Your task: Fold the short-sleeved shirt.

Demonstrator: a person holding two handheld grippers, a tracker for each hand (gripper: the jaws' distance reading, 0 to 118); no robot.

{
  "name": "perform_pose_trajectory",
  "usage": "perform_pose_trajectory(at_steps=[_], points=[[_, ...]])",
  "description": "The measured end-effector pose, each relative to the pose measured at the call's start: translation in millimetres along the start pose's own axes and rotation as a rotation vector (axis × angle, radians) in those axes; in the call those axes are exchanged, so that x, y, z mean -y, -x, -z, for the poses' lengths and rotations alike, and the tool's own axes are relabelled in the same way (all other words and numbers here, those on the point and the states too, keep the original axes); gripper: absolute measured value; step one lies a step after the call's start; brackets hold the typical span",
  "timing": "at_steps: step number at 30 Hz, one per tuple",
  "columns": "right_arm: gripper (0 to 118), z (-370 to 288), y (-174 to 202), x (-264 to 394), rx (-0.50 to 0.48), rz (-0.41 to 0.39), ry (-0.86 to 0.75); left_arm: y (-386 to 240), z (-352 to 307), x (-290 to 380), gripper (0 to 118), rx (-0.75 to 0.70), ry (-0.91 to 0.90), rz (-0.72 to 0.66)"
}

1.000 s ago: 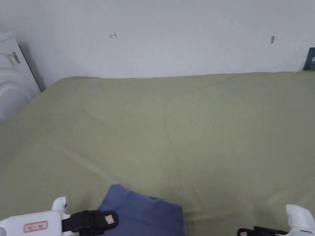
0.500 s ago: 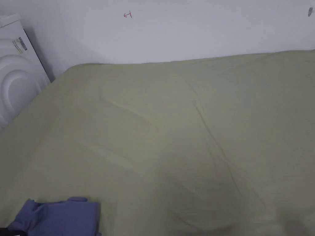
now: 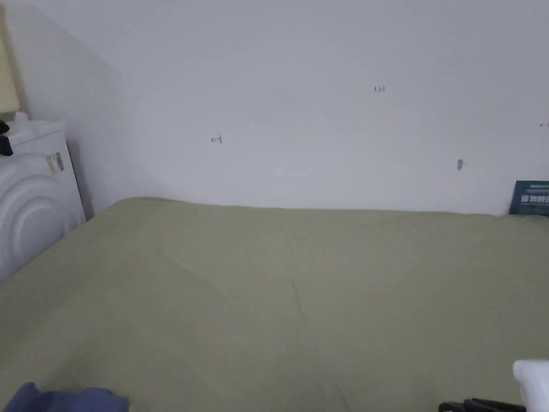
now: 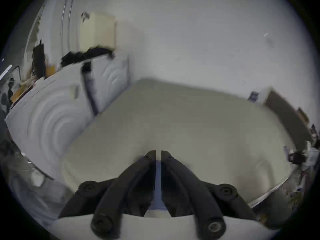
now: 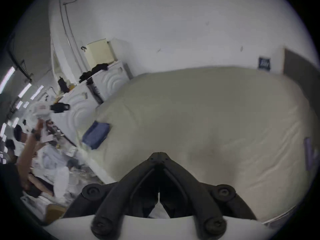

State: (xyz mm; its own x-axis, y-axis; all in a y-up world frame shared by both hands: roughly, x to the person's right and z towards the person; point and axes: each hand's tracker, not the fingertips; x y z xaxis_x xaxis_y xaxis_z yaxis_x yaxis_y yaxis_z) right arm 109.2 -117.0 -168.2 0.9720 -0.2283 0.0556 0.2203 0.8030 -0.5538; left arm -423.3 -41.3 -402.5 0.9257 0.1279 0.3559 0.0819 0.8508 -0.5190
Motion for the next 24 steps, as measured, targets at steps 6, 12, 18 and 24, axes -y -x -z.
perform_pose_trajectory(at_steps=[6,12,18,24], points=[[1,-60.2,-30.3,-21.2,0.296,-0.124,-0.202,-191.7,-23.1,41.7,6,-0.042,-0.168,0.190],[2,-101.5,-30.1,-2.1,0.432,-0.132,-0.357,-305.8,-33.5,82.4,6,0.085,-0.265,0.232],[2,-106.0,-23.7,48.0,0.521,-0.088,-0.409,-339.9,-52.0,135.6,6,0.050,-0.386,0.127],[2,-101.9,-25.6,74.3,0.582,-0.034,-0.384,-330.7,-39.9,148.3,6,-0.044,-0.285,0.164]])
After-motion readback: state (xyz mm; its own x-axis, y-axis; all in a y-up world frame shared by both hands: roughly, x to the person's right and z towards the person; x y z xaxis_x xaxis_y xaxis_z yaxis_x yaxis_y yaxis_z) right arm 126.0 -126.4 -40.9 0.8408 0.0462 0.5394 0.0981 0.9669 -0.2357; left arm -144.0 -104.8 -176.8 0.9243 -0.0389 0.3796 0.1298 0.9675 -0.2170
